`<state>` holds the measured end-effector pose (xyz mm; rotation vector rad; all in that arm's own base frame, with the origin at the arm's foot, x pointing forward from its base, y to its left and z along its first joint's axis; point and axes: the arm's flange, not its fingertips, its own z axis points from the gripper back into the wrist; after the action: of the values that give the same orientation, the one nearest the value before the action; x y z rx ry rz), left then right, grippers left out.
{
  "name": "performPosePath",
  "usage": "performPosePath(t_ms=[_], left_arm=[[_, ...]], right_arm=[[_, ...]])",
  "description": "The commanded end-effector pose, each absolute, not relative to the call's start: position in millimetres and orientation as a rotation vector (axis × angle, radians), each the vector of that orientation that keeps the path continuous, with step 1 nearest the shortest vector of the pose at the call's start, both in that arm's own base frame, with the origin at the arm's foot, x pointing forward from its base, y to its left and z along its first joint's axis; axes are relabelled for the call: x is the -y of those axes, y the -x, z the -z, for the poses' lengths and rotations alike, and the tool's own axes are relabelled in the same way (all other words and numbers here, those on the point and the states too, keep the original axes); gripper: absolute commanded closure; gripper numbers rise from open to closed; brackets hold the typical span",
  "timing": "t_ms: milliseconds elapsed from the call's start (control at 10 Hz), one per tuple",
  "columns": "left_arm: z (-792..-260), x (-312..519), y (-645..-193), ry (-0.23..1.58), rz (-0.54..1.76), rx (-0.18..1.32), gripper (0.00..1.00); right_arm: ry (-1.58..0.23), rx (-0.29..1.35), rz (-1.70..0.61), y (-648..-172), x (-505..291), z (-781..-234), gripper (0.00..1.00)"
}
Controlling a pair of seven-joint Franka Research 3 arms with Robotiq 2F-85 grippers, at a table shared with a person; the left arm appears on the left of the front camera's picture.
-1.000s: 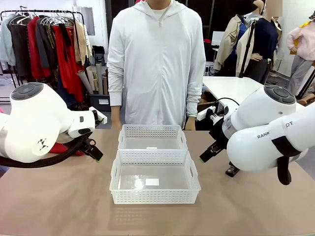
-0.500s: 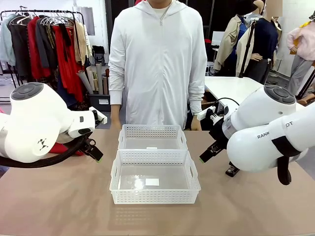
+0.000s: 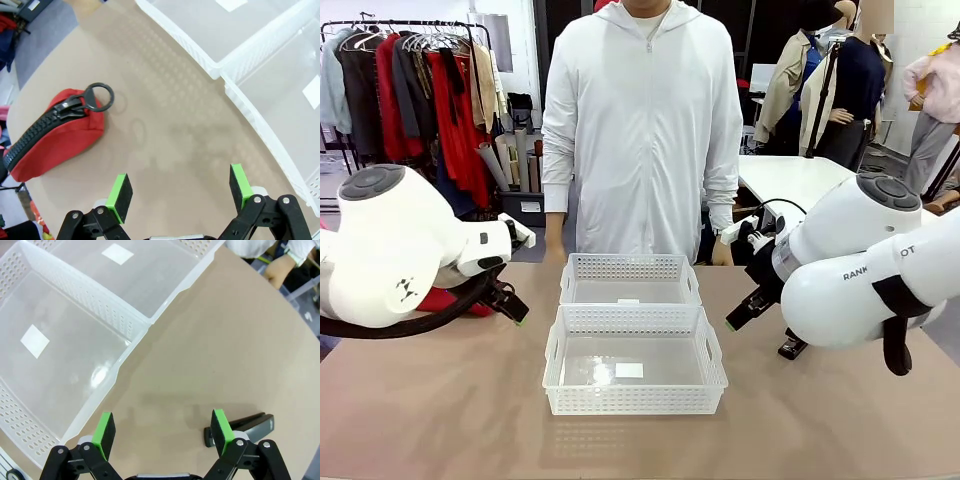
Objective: Distribute items into two baskets.
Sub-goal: Pick up the Pencil pouch that the person points to.
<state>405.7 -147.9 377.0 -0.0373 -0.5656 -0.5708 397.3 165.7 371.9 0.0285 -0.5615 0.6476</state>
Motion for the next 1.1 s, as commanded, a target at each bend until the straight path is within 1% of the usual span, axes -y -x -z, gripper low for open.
performPosePath(t_ms=[0, 100, 400, 500, 600, 800, 1000], left_arm=[[-408, 125, -412, 0.090, 0.507, 0.577, 0.00], [-430, 111, -418, 0.114, 0.484, 0.578, 0.00], [-477, 69, -447, 0.261, 0.427, 0.509, 0.00], [-493, 53, -451, 0.293, 0.395, 0.513, 0.00], [-505, 40, -447, 0.315, 0.372, 0.534, 0.00], [-527, 7, -425, 0.345, 0.326, 0.579, 0.00], [-546, -23, -409, 0.362, 0.293, 0.633, 0.00]], right_arm=[[-0.078, 0.546, -0.608, -409, -155, -395, 0.00], [-0.107, 0.531, -0.579, -421, -146, -411, 0.00], [-0.204, 0.500, -0.512, -455, -114, -455, 0.00], [-0.232, 0.503, -0.471, -465, -99, -468, 0.00], [-0.258, 0.520, -0.436, -470, -83, -481, 0.00], [-0.312, 0.568, -0.361, -473, -49, -508, 0.00], [-0.364, 0.564, -0.308, -478, -16, -520, 0.00]])
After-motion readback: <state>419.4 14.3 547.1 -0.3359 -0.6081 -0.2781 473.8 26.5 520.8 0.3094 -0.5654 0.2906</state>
